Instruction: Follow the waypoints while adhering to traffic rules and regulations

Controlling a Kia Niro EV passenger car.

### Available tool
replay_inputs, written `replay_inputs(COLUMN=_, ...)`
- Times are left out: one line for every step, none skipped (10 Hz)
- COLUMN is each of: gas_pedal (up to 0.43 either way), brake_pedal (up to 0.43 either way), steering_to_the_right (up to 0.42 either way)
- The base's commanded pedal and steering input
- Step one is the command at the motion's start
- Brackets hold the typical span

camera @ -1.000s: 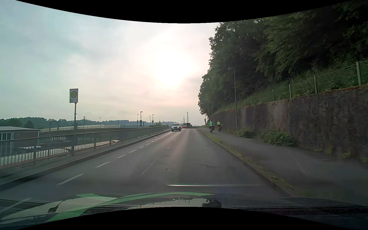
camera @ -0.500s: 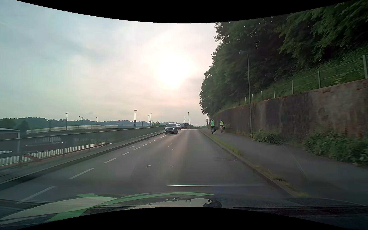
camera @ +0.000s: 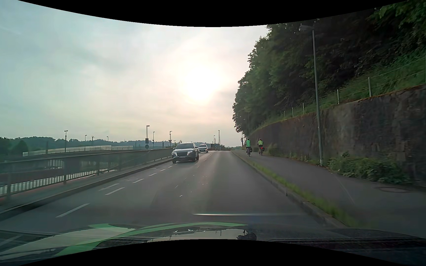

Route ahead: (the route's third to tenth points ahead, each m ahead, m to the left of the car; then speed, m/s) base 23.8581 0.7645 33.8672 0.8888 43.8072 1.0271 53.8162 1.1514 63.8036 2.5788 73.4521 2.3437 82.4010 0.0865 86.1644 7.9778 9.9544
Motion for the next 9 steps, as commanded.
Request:
replay_inputs(gas_pedal=0.098, brake_pedal=0.0, steering_to_the_right=-0.01)
replay_inputs(gas_pedal=0.118, brake_pedal=0.0, steering_to_the_right=-0.011)
replay_inputs(gas_pedal=0.118, brake_pedal=0.0, steering_to_the_right=-0.011)
replay_inputs(gas_pedal=0.118, brake_pedal=0.0, steering_to_the_right=-0.011)
replay_inputs(gas_pedal=0.118, brake_pedal=0.0, steering_to_the_right=-0.011)
replay_inputs(gas_pedal=0.118, brake_pedal=0.0, steering_to_the_right=-0.011)
replay_inputs(gas_pedal=0.118, brake_pedal=0.0, steering_to_the_right=-0.01)
replay_inputs(gas_pedal=0.118, brake_pedal=0.0, steering_to_the_right=-0.008)
replay_inputs(gas_pedal=0.118, brake_pedal=0.0, steering_to_the_right=-0.008)
